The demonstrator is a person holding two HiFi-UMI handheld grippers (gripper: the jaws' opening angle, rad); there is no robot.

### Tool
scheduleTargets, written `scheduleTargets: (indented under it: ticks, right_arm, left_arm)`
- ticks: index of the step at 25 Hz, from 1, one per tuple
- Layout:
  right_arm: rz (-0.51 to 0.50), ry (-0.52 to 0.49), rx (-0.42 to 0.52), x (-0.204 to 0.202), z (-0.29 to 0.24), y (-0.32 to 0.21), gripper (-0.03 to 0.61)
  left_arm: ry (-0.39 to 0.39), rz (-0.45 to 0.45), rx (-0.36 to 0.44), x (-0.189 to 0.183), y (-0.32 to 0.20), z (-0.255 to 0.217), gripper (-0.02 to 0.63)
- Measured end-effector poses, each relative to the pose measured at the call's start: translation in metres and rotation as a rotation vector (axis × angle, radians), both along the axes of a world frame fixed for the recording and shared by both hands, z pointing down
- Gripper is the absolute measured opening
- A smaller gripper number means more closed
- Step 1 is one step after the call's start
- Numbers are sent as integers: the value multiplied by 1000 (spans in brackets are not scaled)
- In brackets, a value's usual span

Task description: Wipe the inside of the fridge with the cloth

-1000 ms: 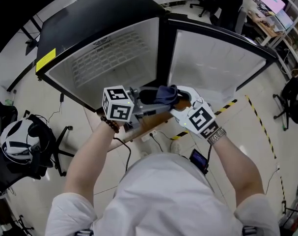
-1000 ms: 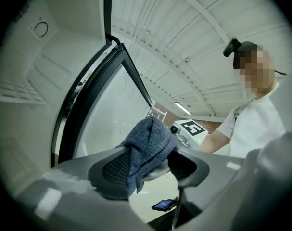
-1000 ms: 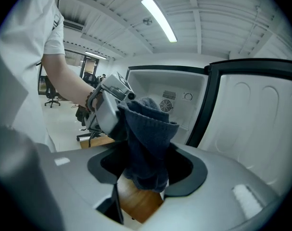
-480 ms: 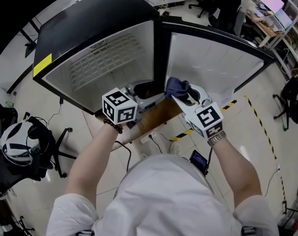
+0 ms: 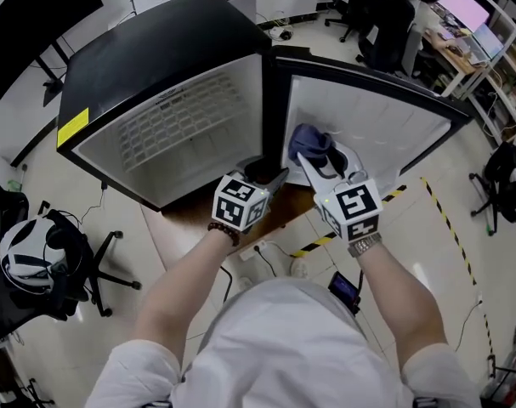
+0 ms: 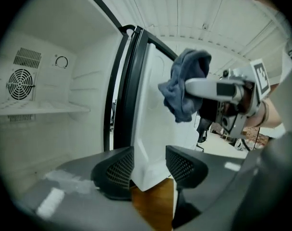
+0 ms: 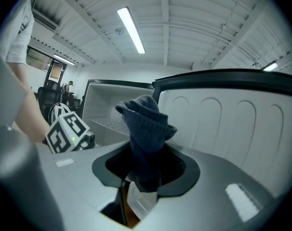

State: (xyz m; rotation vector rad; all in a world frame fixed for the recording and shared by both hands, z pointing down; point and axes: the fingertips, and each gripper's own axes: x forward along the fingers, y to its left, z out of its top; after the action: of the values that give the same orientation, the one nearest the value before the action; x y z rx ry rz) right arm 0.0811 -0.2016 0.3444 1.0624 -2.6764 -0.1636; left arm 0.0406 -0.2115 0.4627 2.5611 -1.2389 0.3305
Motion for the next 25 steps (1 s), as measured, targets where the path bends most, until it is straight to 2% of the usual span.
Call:
scheduleTargets:
  ticks: [7,13,19,25]
  right_arm:
    - [3,-56,80,-27,-50,-13,146]
    - [41,-93,125,-24,-82,-20,146]
    - [71,-88,145,-18,-93,-32,146]
    - [54,-81,133,-22,-95,-33,146]
  left_arm:
    - [-71,-42,-72,18,-20,30,215]
    - [-97,-68,-110,18,-28,46,194]
    - [-116,-71,-147,19,-33,58,168]
    - [-140,-88,-168,18,-38,65,138]
